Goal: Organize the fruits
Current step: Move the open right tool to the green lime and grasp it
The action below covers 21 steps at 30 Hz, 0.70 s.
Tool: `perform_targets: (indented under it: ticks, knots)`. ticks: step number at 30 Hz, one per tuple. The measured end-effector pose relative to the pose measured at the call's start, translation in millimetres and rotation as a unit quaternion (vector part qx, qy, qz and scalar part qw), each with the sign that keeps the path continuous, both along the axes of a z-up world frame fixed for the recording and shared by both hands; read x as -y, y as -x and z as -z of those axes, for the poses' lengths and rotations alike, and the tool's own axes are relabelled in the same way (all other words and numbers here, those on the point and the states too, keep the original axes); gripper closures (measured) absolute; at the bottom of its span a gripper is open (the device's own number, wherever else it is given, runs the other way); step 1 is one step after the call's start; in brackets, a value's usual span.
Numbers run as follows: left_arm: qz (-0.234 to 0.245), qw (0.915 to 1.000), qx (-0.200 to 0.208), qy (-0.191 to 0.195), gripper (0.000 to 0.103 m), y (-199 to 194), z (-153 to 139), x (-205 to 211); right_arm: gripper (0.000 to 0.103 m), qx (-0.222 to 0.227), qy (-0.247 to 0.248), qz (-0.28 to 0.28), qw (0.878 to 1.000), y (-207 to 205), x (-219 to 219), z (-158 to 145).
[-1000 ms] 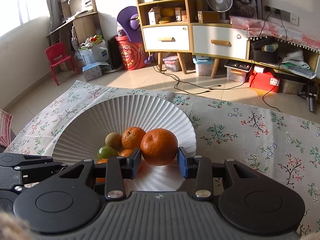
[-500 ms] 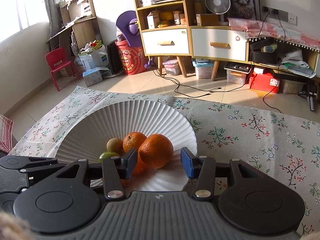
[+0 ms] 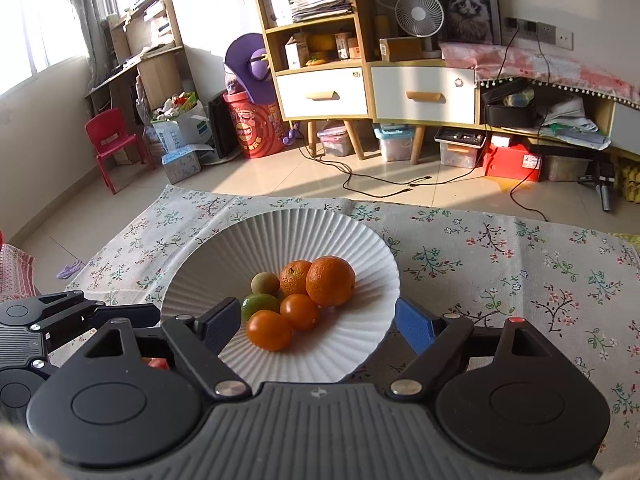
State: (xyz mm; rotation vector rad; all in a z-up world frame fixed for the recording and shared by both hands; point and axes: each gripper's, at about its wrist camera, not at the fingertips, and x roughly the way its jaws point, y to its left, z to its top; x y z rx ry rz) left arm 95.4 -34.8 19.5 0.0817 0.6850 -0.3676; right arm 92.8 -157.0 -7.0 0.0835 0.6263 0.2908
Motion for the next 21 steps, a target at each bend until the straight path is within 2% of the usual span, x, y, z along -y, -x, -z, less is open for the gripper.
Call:
perform_targets:
  ticks: [7,12,17,21]
  knots:
    - [-0.01,0.9999,-0.009,-0.007,0.005,21.8,0.8,-19.3,0.007,-0.008,0.006,0.02,1.0,27.3,-5.2,-0.7]
    - [-0.014,0.9999,-0.006,-0.004,0.0,35.2,2.5,-30.5,0.006,-0.02,0.001,0.026,0.999,44.3,-11.2,5.9]
    - [-0.011,0.9999,-0.005,-0.012,0.0,47.9,10.8,-39.8,0.005,-0.032,-0.01,0.02,0.999,57.3,-14.9,17.9]
    - [-0.01,0.9999,-0.007,0.0,0.0,56.2,12.0,-49.0,0.005,-0.026,-0.006,0.013,1.0,67.2,-18.5,21.1]
